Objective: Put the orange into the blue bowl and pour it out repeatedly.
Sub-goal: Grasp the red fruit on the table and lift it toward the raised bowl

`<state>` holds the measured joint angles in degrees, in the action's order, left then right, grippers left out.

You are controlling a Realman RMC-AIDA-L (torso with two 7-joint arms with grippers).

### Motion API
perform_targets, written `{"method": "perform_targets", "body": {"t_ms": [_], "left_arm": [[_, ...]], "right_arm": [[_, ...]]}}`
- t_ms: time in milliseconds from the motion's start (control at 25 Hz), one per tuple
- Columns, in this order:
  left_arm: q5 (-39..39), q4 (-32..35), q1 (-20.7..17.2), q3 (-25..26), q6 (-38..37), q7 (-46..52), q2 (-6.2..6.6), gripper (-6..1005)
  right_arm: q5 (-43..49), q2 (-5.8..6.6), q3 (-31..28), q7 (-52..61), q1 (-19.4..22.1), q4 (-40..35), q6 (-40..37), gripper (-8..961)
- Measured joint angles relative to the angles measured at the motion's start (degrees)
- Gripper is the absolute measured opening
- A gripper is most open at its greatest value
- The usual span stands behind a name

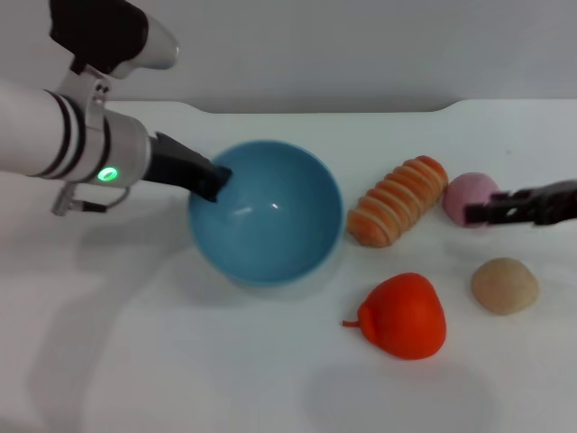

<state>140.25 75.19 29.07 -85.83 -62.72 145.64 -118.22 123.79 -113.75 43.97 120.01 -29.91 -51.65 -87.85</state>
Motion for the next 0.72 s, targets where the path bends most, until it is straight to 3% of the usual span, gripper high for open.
{"method": "perform_targets", "body": {"t_ms": [160, 200, 400, 720], "left_arm": [[-3.52, -3.66, 1.56, -1.04, -0.15, -0.53, 0.01, -2], [-3.52, -3.66, 1.56, -1.04, -0.15, -0.53, 0.01, -2], [-3.55, -3.7, 1.58, -1.01, 1.3, -0.23, 0.1, -2], [-3.58, -3.64, 1.48, -0.89, 1.48, -0.57, 0.17, 0]], "right_arm": [[5.33, -2.61, 1.37, 1.3, -1.8, 0.11, -0.98, 737], [7.4, -3.73, 1.62, 1.36, -2.27, 0.31, -1.02, 737], [7.79, -4.52, 2.8, 1.42, -3.01, 2.96, -1.0, 737], [7.84, -4.68, 5.31, 1.39, -5.28, 10.16, 2.06, 737]]}}
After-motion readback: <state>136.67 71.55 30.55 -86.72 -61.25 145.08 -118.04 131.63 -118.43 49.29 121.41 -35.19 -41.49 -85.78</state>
